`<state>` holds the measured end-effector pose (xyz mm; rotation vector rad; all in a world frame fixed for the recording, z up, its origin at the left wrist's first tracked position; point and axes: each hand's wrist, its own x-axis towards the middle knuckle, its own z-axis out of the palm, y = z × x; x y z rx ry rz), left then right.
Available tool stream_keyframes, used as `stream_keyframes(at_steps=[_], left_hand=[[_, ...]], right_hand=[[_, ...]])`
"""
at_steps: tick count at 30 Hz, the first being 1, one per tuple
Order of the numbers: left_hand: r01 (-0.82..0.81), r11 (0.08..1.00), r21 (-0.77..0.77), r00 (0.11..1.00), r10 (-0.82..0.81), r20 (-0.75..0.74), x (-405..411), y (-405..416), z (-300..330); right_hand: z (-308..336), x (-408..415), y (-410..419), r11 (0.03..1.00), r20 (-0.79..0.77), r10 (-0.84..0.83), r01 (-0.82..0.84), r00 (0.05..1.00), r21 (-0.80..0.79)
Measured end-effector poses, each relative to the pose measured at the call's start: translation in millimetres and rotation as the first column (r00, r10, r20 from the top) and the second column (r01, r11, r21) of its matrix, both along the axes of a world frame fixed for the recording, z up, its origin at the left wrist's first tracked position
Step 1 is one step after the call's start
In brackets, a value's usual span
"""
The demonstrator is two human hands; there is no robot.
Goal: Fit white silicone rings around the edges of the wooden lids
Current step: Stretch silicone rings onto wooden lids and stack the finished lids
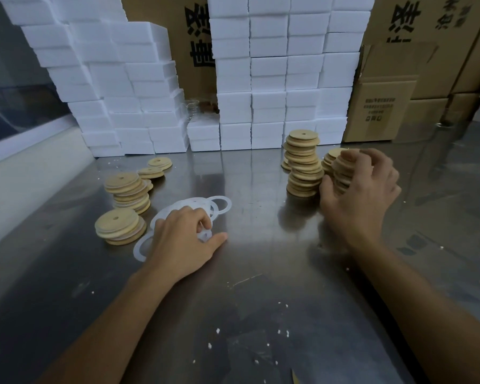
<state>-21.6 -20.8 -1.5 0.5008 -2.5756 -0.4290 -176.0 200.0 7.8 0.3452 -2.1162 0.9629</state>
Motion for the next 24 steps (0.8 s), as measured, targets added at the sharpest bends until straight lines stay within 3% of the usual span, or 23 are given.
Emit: stream_keyframes(at_steps=[7,17,24], left_hand=[[0.003,1.0,0.029,1.0,-0.002,-0.031,-0.4,-2.9,-0.5],[-0.067,0.998,0.006,0.995,0.067,-0.075,-4.1,-3.5,-7.1],[-0.138,0.99,0.004,0.989,0.138,-0.06,-4.2,1.7,-3.8]], right_hand=[[-8.7,-22.6,8.3,0.997,0.132,-0.018,0.008,0.991,0.079],[-2.5,-24.3,13.3,0.998,-0.037,-0.057,0.058,0.998,0.016],[3.1,-6.3,-0.3,0.982,-0.201,0.179,-0.188,0.963,-0.026]])
